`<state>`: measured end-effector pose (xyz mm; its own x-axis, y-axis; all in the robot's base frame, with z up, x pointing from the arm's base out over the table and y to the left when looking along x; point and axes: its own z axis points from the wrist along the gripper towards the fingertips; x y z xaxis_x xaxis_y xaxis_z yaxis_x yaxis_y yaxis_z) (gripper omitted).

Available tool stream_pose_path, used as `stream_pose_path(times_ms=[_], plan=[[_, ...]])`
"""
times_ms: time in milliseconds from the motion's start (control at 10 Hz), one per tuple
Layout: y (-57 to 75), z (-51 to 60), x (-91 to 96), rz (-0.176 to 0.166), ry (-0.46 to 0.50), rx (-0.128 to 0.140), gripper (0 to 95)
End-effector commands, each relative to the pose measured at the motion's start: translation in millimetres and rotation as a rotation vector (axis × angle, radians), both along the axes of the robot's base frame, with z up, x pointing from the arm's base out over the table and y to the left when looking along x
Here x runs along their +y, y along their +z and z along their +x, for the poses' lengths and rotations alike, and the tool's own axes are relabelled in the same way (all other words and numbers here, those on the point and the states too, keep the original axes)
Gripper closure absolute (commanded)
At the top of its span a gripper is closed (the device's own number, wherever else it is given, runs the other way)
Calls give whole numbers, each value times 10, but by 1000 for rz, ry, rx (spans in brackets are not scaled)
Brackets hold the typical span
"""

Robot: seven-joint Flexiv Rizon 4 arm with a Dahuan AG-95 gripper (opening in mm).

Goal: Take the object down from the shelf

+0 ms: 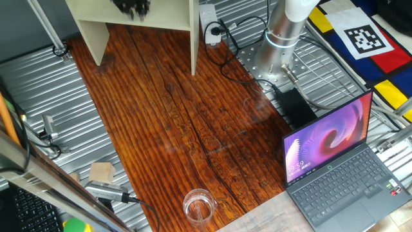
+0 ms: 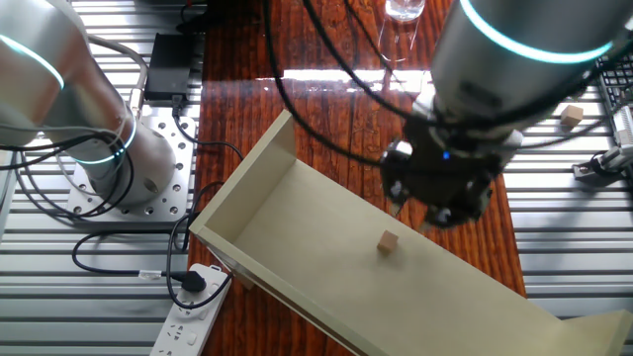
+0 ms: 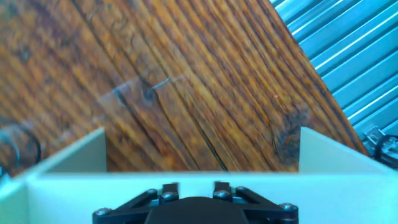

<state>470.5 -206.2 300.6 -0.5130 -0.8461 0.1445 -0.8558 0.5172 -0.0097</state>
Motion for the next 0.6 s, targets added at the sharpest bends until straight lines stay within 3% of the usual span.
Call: stream_pose_path(times_ms=[100,600], plan=[[64,-62,-133,3,27,2,570],[39,-103,-175,5,37,-3,570]])
